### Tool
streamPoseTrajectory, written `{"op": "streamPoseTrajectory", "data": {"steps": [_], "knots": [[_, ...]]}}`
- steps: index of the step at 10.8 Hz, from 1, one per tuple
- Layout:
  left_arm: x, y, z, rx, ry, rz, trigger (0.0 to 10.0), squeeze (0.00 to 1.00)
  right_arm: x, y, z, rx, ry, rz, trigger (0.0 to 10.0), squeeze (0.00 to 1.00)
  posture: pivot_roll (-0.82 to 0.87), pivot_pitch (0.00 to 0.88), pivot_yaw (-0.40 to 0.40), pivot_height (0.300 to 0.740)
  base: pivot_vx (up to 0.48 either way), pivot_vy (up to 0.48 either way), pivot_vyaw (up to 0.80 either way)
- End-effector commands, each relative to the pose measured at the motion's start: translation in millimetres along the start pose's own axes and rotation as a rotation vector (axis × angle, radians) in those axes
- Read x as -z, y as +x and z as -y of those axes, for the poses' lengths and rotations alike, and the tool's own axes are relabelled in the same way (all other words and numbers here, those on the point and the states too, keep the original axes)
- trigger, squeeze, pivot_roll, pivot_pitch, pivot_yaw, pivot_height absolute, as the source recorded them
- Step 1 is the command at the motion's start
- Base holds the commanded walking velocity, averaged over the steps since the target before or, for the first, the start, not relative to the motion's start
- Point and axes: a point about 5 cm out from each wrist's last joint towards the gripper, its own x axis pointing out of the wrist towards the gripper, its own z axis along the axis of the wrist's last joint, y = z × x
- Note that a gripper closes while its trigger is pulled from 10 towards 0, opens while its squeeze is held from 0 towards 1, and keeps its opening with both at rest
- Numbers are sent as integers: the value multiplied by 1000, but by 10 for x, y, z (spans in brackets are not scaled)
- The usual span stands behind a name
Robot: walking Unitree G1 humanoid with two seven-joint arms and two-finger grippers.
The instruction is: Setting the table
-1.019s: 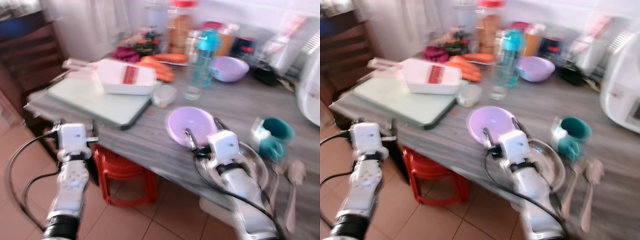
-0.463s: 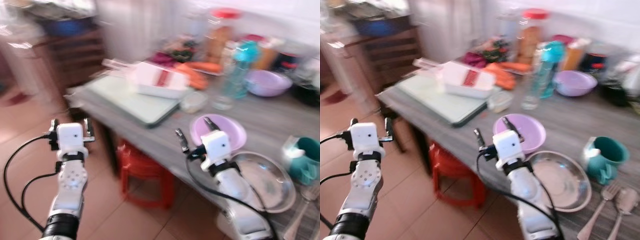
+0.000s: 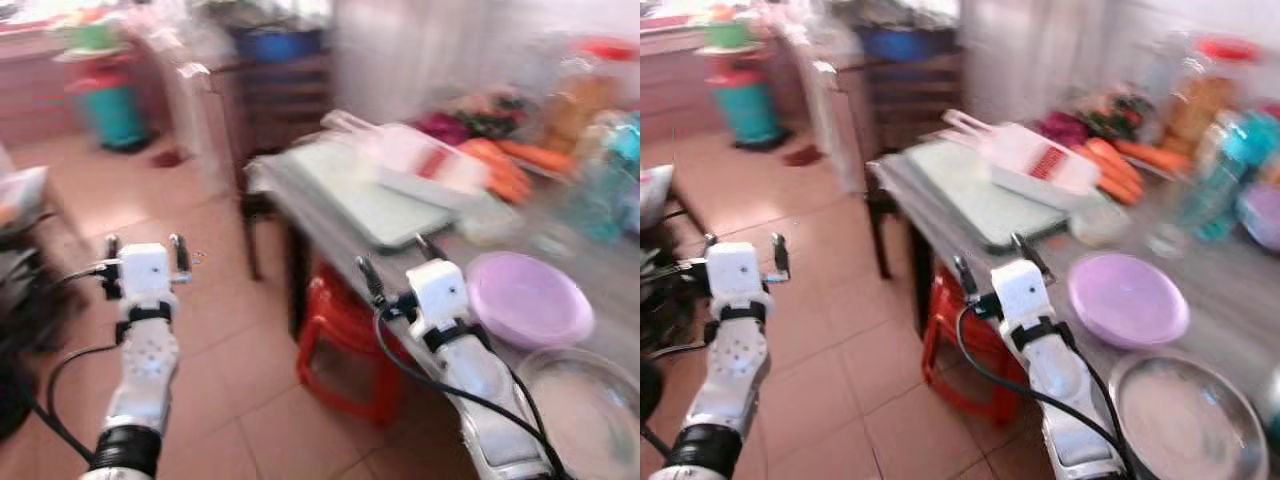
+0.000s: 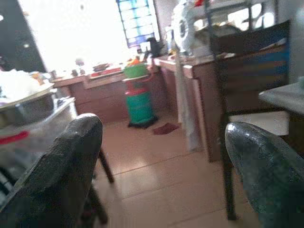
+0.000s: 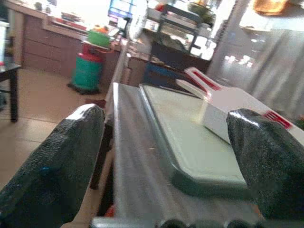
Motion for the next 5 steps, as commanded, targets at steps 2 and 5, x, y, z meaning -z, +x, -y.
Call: {"op": "streamPoseTrajectory", "data": {"steps": [2, 5], "knots": [[11, 10, -15, -5, 22, -3, 10000, 0, -48, 39, -10, 3, 7, 22, 10000, 0, 16, 0, -23, 740, 0, 0, 800], [78, -21, 5, 2, 38, -32, 10000, 0, -34, 37, -7, 13, 15, 20, 10000, 0, 15, 0, -21, 740, 0, 0, 800]]}}
